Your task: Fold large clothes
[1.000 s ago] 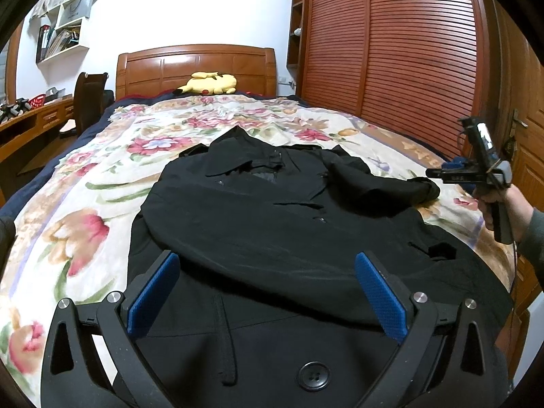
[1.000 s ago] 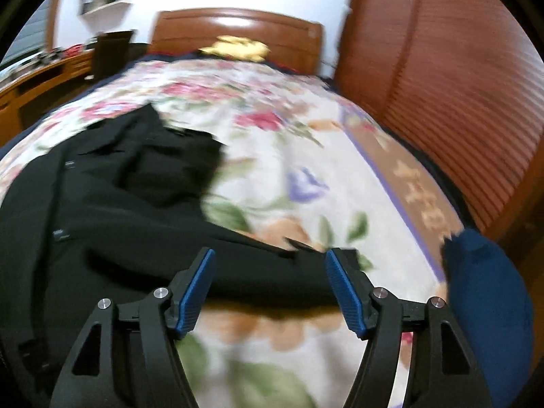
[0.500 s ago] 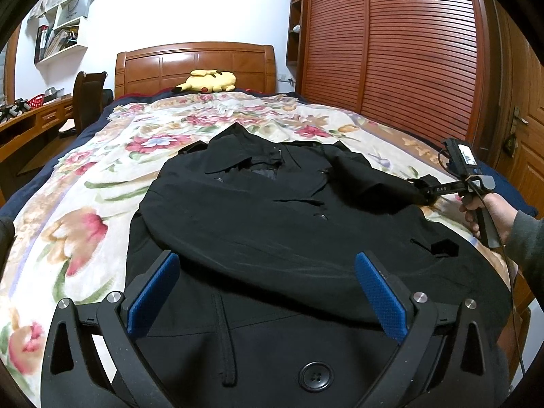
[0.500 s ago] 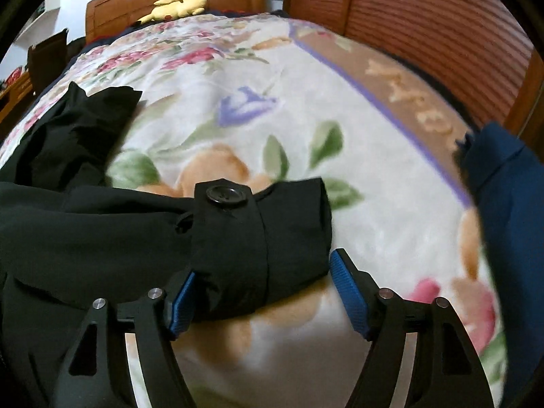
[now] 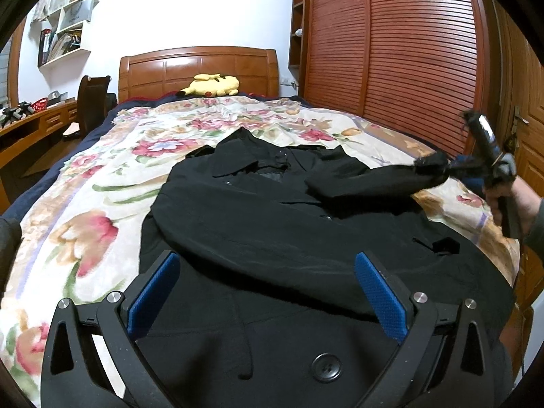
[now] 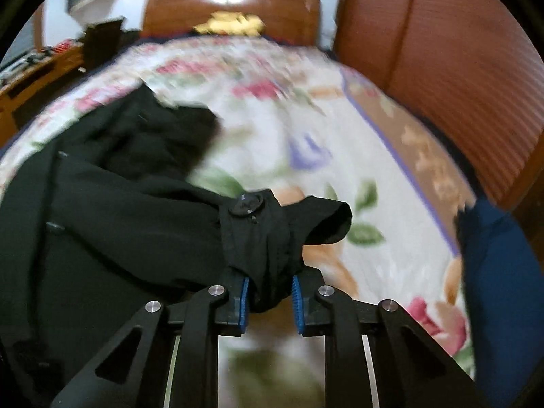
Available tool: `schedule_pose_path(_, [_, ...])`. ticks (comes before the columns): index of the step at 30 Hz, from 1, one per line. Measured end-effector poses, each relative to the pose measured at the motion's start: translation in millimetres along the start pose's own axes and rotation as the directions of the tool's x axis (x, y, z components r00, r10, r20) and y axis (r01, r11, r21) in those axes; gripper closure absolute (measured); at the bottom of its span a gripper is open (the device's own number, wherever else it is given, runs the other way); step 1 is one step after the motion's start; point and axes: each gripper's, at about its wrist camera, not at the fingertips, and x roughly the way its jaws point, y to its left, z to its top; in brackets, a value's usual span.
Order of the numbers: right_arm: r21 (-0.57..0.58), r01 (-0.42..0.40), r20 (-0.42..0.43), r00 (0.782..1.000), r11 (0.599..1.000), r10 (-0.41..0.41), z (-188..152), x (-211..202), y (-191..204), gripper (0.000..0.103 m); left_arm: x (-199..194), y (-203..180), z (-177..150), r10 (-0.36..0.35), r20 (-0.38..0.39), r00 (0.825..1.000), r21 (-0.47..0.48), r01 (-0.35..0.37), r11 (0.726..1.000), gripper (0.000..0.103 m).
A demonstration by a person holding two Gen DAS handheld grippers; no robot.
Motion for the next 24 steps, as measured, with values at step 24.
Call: schedule_pose_path(24, [-0.341,-0.357,0.128,0.899,0.869,0.42,-13,-123,182,0.075,-53,57,-14,0.078,0.057,0.995,-0.061,-0.075,0.995,0.0])
